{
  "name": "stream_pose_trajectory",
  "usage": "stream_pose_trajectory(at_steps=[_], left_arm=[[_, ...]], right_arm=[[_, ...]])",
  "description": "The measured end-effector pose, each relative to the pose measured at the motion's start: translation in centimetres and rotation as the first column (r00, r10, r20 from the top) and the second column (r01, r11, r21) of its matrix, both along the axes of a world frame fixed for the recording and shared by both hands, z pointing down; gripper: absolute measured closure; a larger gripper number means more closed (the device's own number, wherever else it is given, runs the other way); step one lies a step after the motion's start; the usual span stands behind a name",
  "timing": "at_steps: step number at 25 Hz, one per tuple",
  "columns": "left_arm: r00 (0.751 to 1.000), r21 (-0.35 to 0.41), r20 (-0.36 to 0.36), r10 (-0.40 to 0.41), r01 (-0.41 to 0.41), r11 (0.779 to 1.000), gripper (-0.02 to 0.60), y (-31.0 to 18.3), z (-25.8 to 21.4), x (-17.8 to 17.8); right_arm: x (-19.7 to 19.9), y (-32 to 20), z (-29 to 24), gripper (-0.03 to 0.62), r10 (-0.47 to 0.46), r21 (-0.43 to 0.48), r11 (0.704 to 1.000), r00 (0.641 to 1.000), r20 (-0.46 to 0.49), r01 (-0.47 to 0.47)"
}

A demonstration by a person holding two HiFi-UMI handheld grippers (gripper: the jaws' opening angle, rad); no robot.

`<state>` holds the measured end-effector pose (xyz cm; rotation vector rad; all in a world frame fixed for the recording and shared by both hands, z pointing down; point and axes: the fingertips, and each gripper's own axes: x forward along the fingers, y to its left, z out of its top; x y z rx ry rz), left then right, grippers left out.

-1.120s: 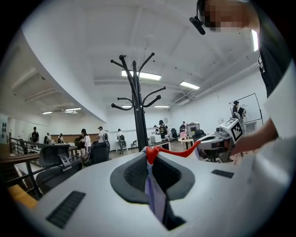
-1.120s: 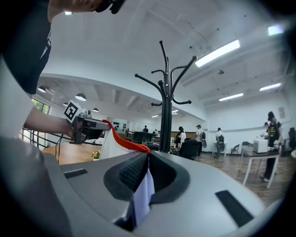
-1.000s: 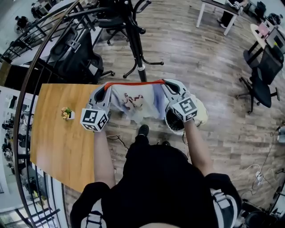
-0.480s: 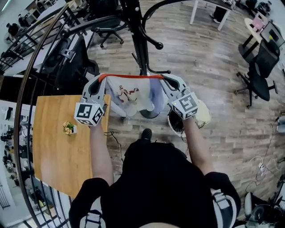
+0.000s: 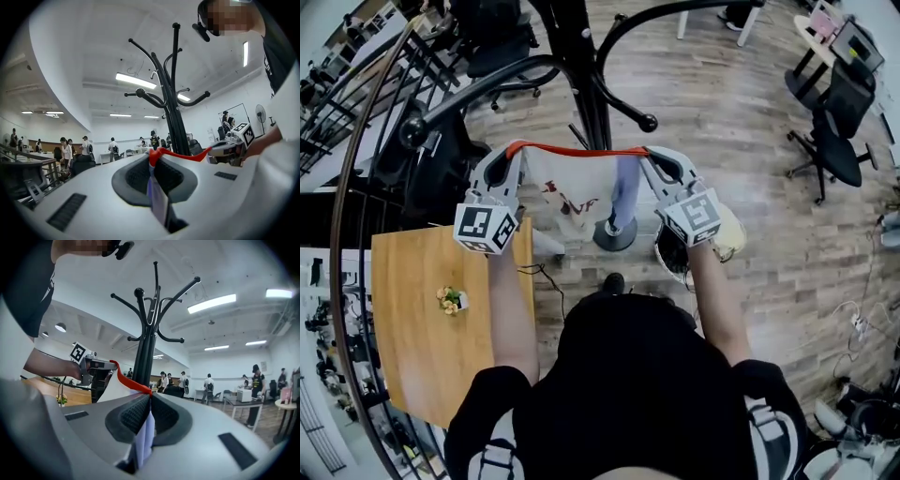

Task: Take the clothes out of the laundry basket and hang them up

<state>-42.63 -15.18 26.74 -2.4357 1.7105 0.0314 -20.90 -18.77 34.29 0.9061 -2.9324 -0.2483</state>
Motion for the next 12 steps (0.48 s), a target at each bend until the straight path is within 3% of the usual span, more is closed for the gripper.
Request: stream_pose_trajectory(at_steps=[5, 12], left_arm=[[0.999, -0.008, -0.006, 0.045, -0.045, 0.999, 0.554, -2.8, 0.6, 0.5], [0.996, -0.14, -0.032, 0.081, -0.085, 0.986, 0.554, -6.3, 7.7, -0.2]], right_arm=[[0.6, -1.6, 0.0, 0.576, 0.063, -0.016, 0.998, 0.998, 0.006, -0.063], [0.4, -2.0, 5.3, 0.576, 0.131, -0.075, 0.988, 0.988, -0.077, -0.137]])
